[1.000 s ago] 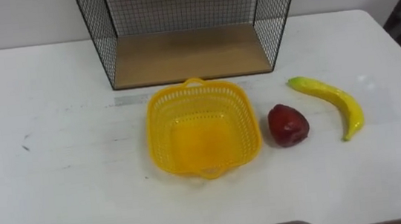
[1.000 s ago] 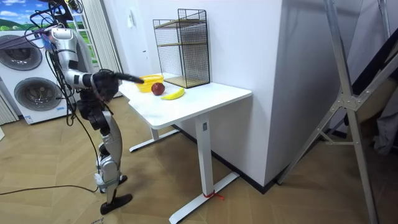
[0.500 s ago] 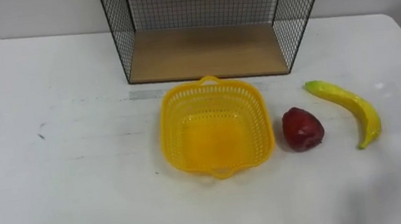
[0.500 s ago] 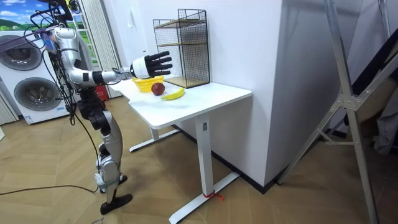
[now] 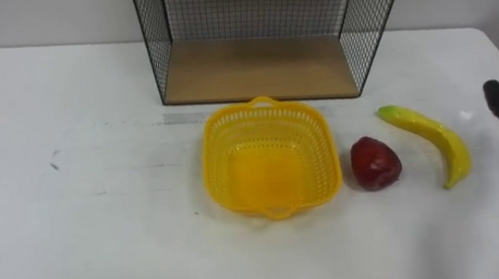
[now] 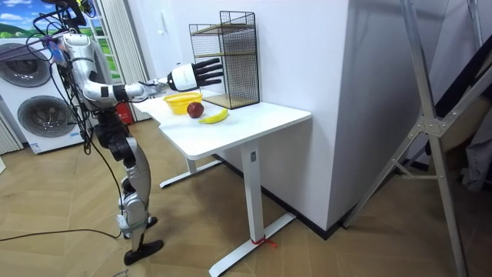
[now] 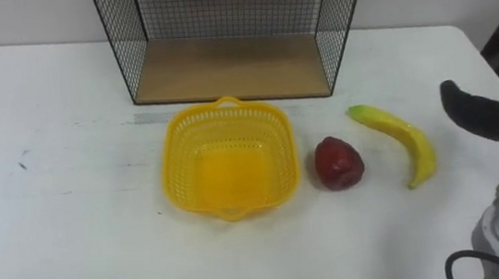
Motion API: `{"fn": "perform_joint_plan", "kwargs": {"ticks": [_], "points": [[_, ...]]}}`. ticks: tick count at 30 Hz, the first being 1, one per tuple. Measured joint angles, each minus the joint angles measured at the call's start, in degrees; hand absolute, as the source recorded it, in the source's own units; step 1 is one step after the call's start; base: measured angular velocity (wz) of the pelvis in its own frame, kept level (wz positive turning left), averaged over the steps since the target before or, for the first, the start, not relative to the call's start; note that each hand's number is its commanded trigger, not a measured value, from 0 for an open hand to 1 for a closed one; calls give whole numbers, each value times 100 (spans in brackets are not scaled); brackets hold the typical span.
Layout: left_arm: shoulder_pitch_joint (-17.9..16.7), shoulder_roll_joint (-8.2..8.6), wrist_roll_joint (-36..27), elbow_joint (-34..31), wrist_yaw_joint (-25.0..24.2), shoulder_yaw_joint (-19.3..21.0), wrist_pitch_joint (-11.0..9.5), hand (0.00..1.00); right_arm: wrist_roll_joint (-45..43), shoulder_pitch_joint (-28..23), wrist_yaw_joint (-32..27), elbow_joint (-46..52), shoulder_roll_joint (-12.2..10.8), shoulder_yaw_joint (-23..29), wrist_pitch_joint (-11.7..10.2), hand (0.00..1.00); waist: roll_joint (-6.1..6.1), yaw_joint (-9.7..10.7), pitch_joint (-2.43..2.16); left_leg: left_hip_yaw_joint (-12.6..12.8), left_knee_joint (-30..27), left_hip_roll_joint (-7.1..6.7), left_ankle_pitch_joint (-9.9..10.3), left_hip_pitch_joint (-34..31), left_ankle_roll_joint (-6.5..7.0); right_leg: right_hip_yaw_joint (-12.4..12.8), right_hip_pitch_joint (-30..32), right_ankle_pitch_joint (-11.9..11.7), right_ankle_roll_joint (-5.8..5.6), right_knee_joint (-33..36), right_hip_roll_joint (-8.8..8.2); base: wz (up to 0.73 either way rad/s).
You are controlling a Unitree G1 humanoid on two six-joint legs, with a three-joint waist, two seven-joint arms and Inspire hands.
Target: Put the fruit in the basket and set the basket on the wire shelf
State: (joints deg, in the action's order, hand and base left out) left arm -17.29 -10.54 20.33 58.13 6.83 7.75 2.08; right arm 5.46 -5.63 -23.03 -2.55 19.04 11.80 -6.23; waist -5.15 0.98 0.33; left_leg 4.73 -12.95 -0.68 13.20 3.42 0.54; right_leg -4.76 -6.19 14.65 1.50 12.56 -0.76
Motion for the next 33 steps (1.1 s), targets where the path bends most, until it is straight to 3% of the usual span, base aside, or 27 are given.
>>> {"fn": "perform_joint_plan", "kwargs": {"ticks": [12,22,30,33], "points": [[-23,-36,62,-24,-23,-148,10,0,-208,-12,622,-40,-1,-430,1,0,36,-119,-5,-20,-30,-2,-6,35,11,-21,-116,-61,-10,-100,2,0],[-25,-25,63,-25,-134,-234,9,0,-385,1,1130,-130,-6,-611,11,0,167,-205,-36,-27,-75,0,-22,30,34,-48,-134,-86,-15,-85,-3,0],[22,-1,64,-44,-135,-236,9,0,-406,5,1339,-130,-6,-611,11,0,114,-272,-6,-29,-121,-4,-21,-23,36,-51,-106,-86,-15,-92,-9,0],[27,0,64,-135,-135,-240,10,0,-406,3,1340,-135,-10,-611,11,0,122,-272,27,-30,-171,-6,-20,-90,37,-47,-69,-89,-19,-99,-8,0]]}}
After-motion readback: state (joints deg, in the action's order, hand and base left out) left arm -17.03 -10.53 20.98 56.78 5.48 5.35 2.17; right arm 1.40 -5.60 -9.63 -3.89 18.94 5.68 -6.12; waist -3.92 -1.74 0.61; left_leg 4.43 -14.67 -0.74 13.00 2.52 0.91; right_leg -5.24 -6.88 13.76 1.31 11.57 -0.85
